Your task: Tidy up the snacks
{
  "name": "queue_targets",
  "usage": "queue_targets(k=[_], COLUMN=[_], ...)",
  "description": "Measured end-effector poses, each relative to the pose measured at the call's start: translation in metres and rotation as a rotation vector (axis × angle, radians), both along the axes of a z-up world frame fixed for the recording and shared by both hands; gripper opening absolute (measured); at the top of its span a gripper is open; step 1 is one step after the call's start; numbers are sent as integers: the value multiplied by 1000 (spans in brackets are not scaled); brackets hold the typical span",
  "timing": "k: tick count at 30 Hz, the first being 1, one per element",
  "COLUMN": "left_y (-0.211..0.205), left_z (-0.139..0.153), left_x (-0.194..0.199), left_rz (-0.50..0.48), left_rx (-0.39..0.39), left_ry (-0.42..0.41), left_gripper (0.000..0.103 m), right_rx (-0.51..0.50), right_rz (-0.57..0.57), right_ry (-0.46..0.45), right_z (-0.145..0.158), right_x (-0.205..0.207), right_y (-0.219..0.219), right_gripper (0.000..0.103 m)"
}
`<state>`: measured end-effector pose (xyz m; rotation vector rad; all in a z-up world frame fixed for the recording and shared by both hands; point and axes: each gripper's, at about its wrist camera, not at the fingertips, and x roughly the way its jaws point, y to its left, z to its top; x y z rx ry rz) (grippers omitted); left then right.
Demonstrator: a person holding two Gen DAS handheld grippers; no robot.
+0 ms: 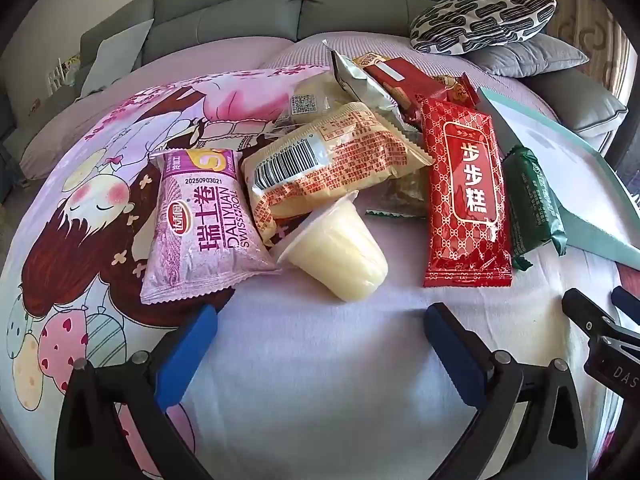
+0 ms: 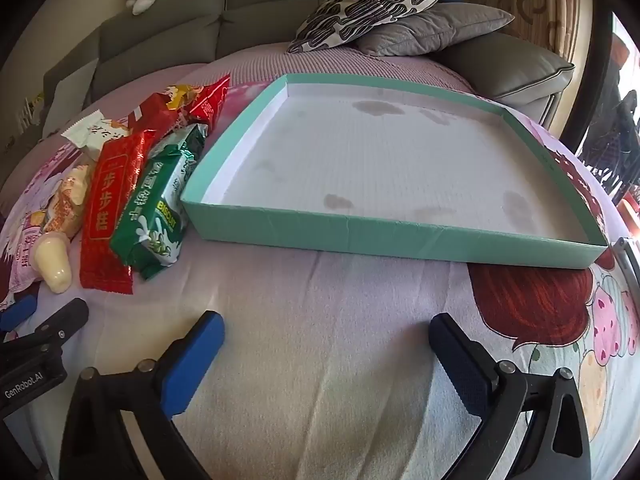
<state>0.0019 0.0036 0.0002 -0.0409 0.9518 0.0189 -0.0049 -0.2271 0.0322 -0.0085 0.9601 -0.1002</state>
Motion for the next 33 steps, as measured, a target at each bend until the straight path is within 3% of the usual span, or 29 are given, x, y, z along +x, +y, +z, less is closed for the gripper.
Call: queue_targets(k=[33], left_y=[-3], left_z=[-1], left_x=[-3], left_rz=[-2], left_rx=[26], left_ry=[-11], left_gripper=[103], right_rx=[10], right_rz=[0], right_ry=[1], right_z=[0], right_x=[-1], right_y=[0], right_gripper=[103])
